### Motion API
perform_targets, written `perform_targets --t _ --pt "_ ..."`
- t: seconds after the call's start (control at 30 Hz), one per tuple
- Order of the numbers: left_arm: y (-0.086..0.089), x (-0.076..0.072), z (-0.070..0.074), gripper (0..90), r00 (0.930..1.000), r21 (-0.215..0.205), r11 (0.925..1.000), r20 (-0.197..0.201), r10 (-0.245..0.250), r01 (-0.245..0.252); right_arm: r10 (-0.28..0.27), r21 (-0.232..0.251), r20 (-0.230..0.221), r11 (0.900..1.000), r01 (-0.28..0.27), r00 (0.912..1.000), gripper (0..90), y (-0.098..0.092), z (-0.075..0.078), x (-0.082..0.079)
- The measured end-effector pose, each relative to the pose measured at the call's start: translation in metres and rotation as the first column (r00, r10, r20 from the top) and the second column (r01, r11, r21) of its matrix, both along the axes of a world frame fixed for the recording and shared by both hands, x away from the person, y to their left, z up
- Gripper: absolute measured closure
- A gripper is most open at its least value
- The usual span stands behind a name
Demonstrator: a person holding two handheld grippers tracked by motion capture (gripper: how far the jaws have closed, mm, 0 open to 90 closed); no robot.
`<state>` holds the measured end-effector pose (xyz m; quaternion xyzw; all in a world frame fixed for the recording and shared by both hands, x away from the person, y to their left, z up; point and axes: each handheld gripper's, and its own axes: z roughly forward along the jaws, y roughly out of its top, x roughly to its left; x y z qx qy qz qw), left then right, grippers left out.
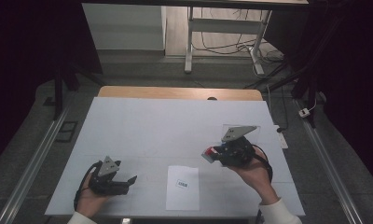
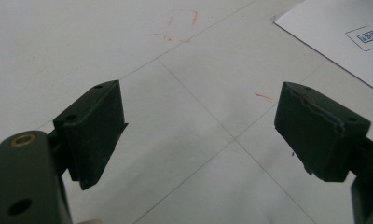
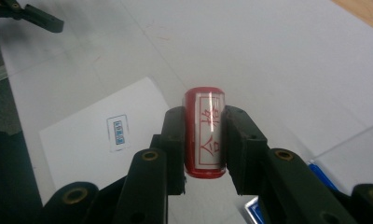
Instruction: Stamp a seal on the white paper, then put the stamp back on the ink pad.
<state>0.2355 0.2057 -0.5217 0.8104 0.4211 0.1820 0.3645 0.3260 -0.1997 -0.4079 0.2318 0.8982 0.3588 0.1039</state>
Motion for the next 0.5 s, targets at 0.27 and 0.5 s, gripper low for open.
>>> perform_targets --t 0.27,0.5 --pt "0.0 0.0 0.0 16.1 1.0 -0.001 1.0 0.0 -0.001 0.001 -0.068 -0.002 0.009 0.998 0.068 0.9977 69.6 -0.02 0.002 0.009" --pt "0.0 0.0 0.0 16.0 1.0 -0.003 1.0 0.003 -0.001 0.001 -0.118 -0.001 0.016 0.993 0.118 0.9929 69.6 -0.038 0.002 0.018"
